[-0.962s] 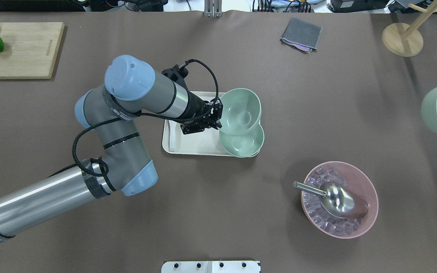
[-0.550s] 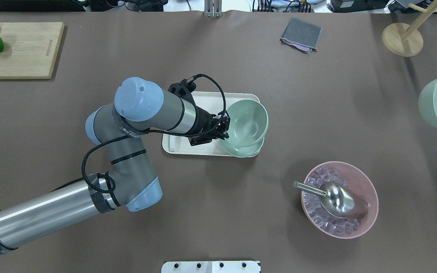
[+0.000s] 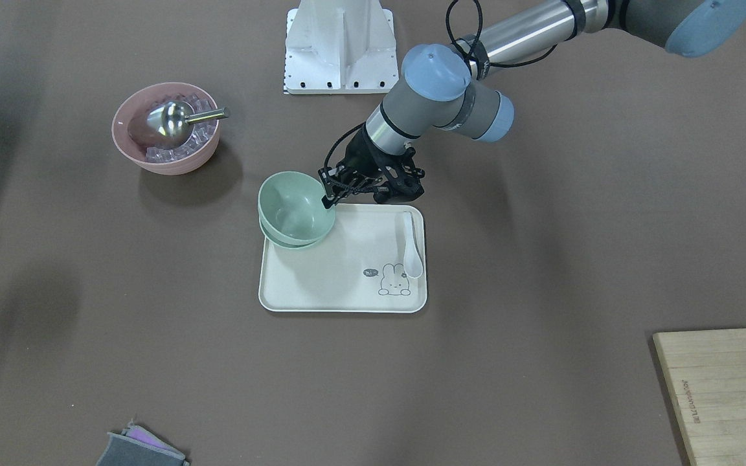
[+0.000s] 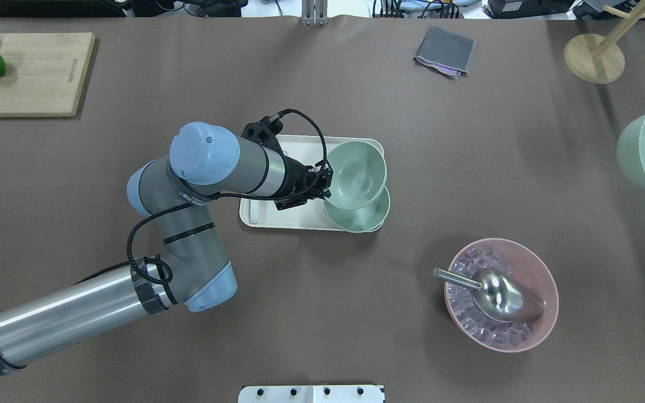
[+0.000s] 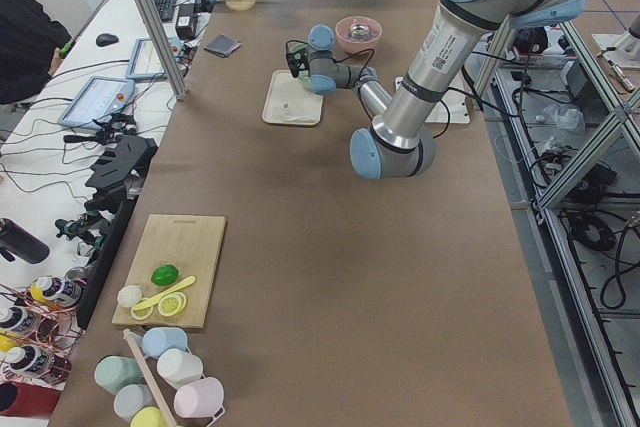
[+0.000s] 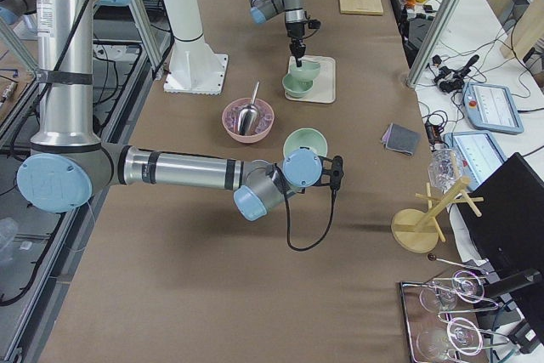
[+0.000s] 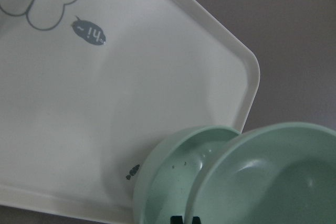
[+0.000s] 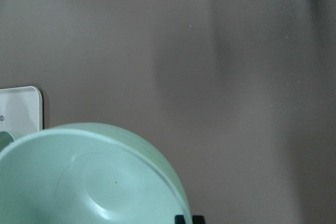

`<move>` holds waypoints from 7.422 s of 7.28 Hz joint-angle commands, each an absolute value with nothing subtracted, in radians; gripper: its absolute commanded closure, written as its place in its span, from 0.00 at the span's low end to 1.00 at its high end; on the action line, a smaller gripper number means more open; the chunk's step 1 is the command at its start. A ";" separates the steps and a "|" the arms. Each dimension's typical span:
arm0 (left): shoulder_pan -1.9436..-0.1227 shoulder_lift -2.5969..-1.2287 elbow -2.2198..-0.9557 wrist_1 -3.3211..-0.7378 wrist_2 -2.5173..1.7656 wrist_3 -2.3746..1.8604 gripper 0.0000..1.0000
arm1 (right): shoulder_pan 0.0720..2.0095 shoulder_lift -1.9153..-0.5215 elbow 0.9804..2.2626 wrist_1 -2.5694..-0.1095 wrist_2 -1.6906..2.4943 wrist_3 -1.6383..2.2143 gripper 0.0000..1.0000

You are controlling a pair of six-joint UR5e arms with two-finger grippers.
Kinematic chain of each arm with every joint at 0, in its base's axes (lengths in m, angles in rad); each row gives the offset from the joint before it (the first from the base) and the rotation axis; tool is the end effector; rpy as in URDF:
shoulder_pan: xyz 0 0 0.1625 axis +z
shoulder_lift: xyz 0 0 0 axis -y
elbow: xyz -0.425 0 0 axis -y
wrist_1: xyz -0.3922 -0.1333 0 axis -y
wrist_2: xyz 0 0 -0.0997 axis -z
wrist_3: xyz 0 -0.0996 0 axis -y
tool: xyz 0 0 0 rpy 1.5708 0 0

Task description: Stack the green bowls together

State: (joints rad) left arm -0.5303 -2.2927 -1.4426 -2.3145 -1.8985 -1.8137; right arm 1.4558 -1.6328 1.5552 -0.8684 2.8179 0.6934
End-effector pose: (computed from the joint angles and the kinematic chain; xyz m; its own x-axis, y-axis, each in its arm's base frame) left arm 0.5705 -0.4519 0.1869 0.1434 -0.3481 -0.9264 0.2506 0.9184 -0.3063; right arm -0.0146 -0.4655 0.5845 0.2536 0.0632 0.9653 -0.0897 0.9951 -0.0416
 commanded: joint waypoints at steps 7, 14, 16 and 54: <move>-0.506 -2.292 -1.443 -2.316 -1.896 -1.821 0.92 | 1.456 -1.634 1.555 -0.868 2.818 0.693 1.00; -0.544 -2.246 -1.503 -2.301 -1.898 -1.813 0.02 | 1.454 -1.493 1.566 -0.868 2.818 0.850 1.00; -0.688 -2.234 -1.528 -2.235 -2.004 -1.774 0.02 | 1.416 -1.334 1.571 -0.867 2.815 1.065 1.00; -0.828 -2.128 -1.540 -2.201 -2.069 -1.631 0.02 | 0.722 -1.117 1.617 -0.988 2.316 1.448 0.00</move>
State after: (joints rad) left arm -0.8283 -2.1277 -1.5415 -2.2003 -2.0694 -1.6306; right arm 0.7215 -1.1181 1.6108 -0.9884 2.3178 1.4474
